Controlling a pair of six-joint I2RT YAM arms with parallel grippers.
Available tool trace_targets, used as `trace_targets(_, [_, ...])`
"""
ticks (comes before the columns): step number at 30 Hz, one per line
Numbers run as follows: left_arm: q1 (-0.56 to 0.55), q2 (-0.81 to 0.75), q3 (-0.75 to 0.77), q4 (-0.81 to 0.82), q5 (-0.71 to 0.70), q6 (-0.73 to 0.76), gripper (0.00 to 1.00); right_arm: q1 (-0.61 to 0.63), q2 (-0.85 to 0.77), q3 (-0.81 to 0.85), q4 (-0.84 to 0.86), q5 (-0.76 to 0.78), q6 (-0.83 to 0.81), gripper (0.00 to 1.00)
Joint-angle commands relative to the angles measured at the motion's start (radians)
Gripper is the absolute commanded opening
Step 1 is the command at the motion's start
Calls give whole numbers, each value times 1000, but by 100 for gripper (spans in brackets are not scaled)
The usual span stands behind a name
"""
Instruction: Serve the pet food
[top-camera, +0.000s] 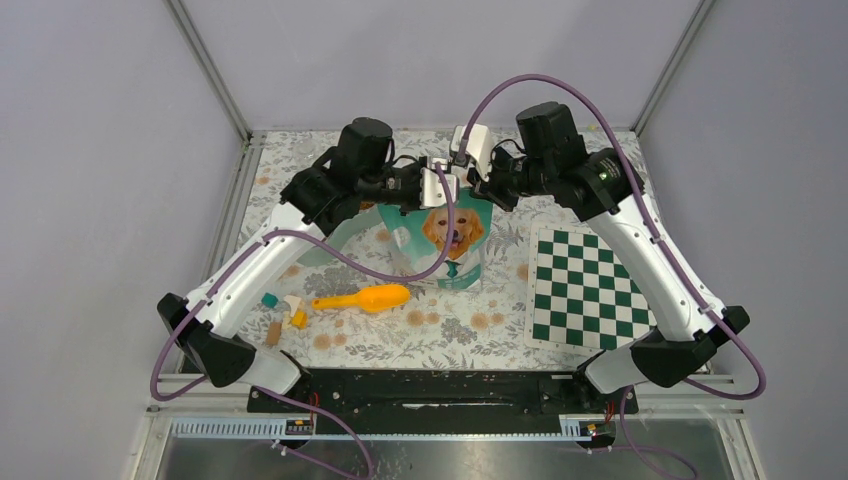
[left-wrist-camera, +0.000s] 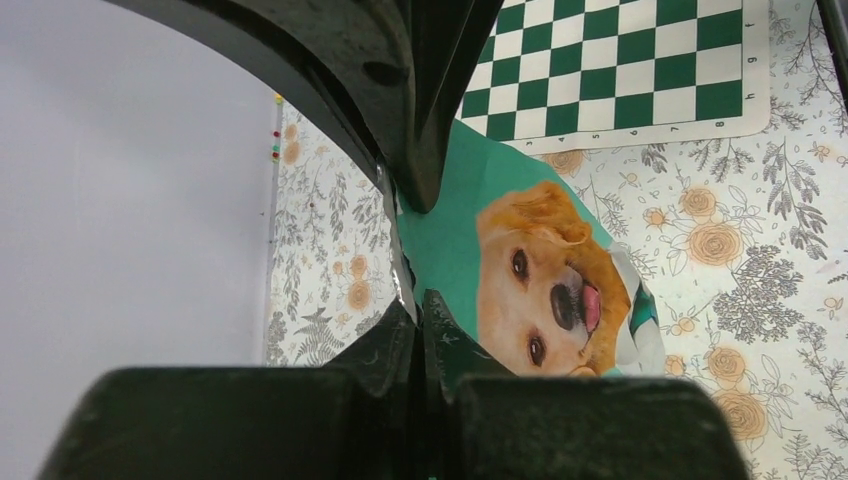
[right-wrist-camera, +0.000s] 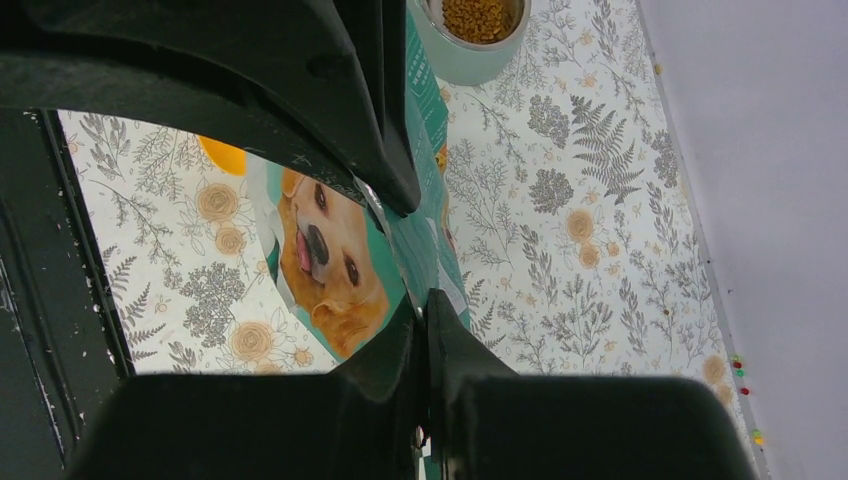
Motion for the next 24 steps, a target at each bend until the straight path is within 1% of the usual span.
trace_targets(1, [-10, -9, 34, 8, -72, 38, 7, -9, -68, 4, 144, -33, 19, 0])
trace_targets(3, [-10, -16, 32, 4, -110, 34, 18, -11, -79, -9, 143, -22, 9, 0])
trace_targets(4, [-8, -20, 32, -4, -128, 39, 21, -12, -84, -14, 143, -20, 6, 0])
trace_targets(5, [-4, -23, 32, -13, -147, 43, 24, -15, -89, -17, 143, -18, 3, 0])
trace_targets(7, [8, -24, 43, -50, -171, 53, 25, -18, -96, -22, 142, -15, 0, 0])
trace_targets(8, [18, -22, 52, -72, -174, 57, 24, -19, -98, -24, 142, -15, 0, 0])
trace_targets(10, [38, -16, 73, -127, -172, 73, 5, -21, -98, -25, 142, -16, 0, 0])
trace_targets(11, [47, -12, 89, -154, -170, 87, 0, -21, -98, -25, 142, -18, 1, 0])
trace_targets(15, [70, -21, 92, -179, -164, 96, 0, -21, -94, -25, 141, -20, 3, 0])
trace_targets(16, [72, -24, 91, -174, -172, 95, 3, -21, -95, -26, 141, -20, 3, 0])
trace_targets(17, [74, -28, 86, -158, -183, 87, 13, -21, -95, -26, 142, -19, 3, 0])
trace_targets(19, [79, -37, 76, -146, -194, 87, 25, -22, -97, -28, 141, -17, 4, 0])
trace_targets(21, [93, -39, 76, -145, -196, 87, 28, -21, -100, -28, 142, -15, 1, 0])
trace_targets(22, [102, -42, 78, -146, -196, 83, 27, -21, -103, -29, 143, -14, -1, 0])
trace_targets(23, [108, -43, 79, -147, -192, 84, 23, -21, -105, -31, 141, -13, -2, 0])
trace_targets(24, [117, -46, 79, -153, -186, 89, 11, -21, -106, -32, 142, -11, -3, 0])
